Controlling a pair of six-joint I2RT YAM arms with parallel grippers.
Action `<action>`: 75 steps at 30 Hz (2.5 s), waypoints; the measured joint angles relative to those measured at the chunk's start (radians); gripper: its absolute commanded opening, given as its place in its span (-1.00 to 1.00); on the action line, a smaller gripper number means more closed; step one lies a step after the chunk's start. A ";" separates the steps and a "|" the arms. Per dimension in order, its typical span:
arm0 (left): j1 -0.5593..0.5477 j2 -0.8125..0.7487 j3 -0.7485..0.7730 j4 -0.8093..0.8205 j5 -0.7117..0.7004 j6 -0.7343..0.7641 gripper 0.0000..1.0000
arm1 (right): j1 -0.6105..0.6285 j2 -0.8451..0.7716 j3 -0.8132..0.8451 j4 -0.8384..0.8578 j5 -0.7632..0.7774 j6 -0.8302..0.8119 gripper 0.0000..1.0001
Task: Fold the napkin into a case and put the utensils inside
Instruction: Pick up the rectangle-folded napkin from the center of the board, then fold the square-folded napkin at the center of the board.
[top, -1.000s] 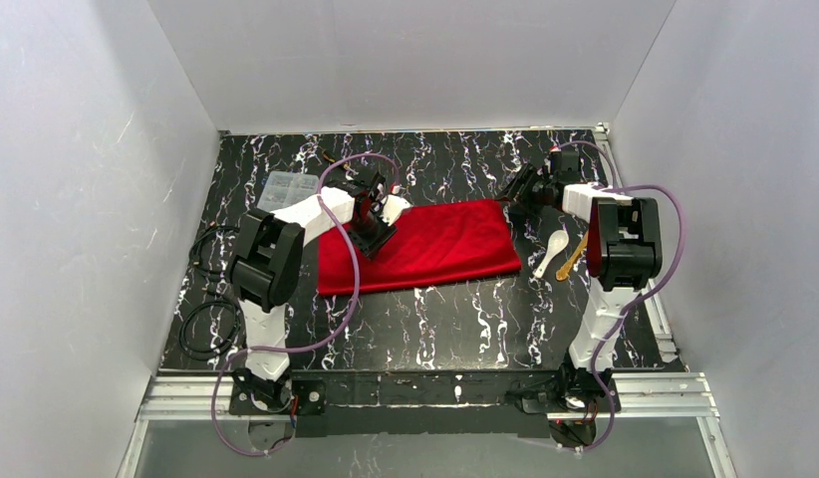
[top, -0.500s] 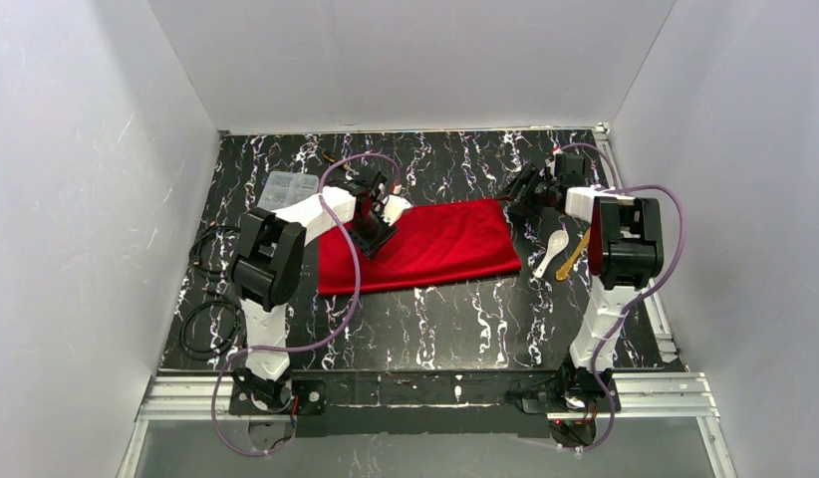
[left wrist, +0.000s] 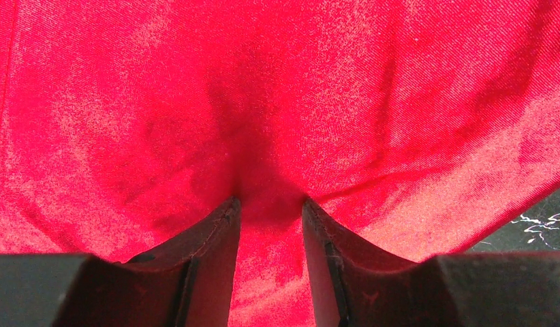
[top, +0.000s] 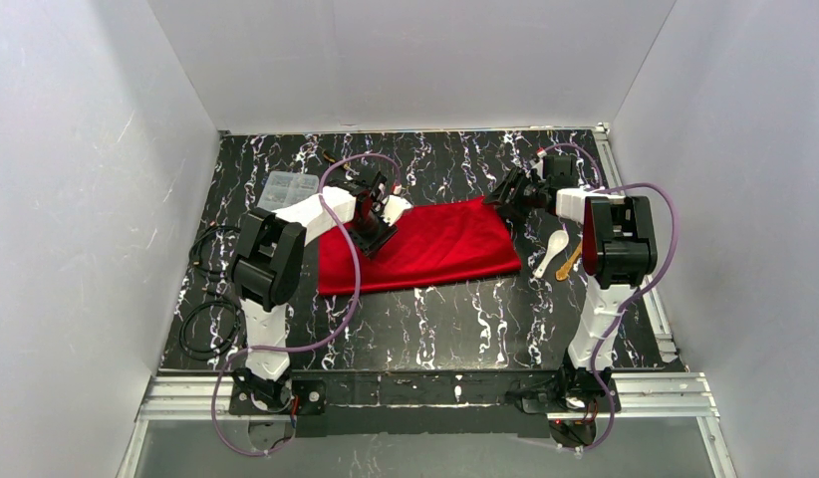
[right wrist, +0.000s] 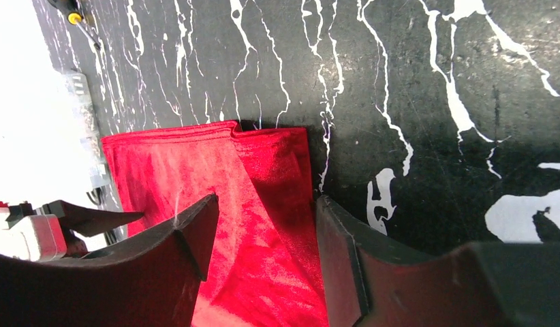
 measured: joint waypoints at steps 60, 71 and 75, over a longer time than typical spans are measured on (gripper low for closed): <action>0.166 -0.192 0.150 -0.187 0.192 -0.039 -0.13 | 0.418 -0.279 0.143 -0.444 0.435 0.190 -0.97; 0.277 -0.359 0.030 -0.227 0.264 -0.032 -0.16 | 0.635 -0.179 0.309 -0.451 0.582 0.370 -0.97; 0.315 -0.387 -0.022 -0.226 0.263 -0.024 -0.16 | 0.692 -0.105 0.402 -0.448 0.614 0.421 -0.97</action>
